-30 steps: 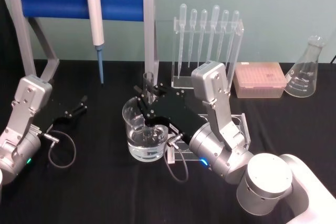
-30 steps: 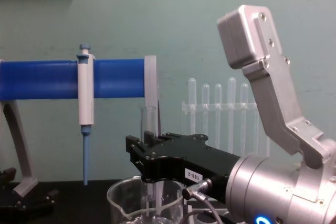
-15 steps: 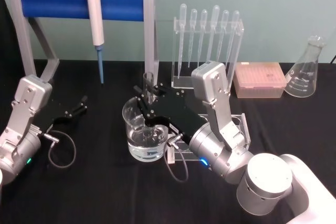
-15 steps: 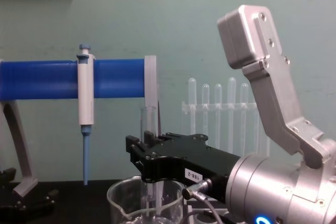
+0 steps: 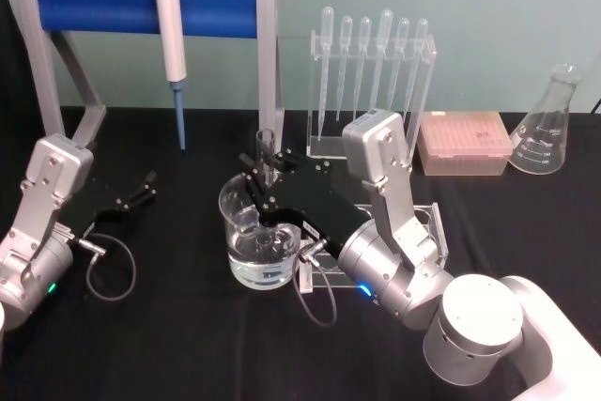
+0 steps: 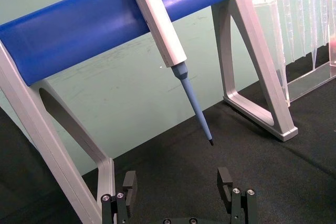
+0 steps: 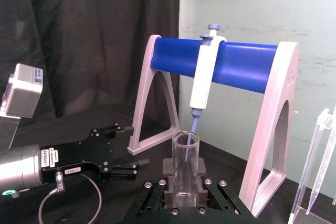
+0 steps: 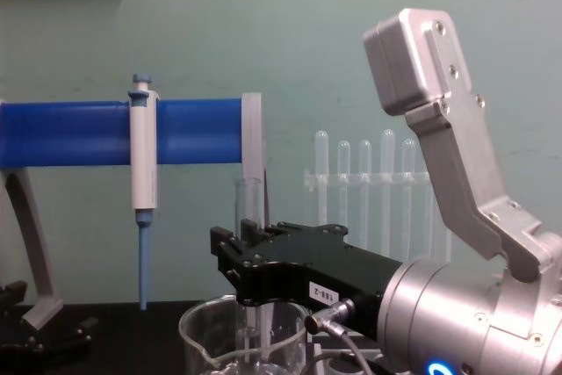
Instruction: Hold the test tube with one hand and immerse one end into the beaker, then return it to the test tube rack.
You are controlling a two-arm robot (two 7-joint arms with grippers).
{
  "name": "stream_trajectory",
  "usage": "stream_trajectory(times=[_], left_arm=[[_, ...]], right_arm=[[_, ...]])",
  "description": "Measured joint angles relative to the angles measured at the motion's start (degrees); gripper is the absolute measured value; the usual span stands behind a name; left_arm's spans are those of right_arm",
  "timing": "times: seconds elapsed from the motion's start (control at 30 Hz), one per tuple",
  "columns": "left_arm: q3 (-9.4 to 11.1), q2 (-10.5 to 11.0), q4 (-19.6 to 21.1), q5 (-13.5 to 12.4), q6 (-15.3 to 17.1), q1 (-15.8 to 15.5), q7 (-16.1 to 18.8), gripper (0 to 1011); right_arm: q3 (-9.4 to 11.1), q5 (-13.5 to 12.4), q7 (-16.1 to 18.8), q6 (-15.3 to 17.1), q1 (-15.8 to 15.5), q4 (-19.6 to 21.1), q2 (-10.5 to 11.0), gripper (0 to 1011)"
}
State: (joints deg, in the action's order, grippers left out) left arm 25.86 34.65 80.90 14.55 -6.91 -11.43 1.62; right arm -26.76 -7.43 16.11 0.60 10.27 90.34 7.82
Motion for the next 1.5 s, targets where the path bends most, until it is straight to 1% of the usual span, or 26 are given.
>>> stream_trajectory(times=[1.5], left_arm=[[0.0,0.0,0.0,0.0,0.0,0.0,0.0,1000]], right_arm=[[0.0,0.0,0.0,0.0,0.0,0.0,0.0,226]])
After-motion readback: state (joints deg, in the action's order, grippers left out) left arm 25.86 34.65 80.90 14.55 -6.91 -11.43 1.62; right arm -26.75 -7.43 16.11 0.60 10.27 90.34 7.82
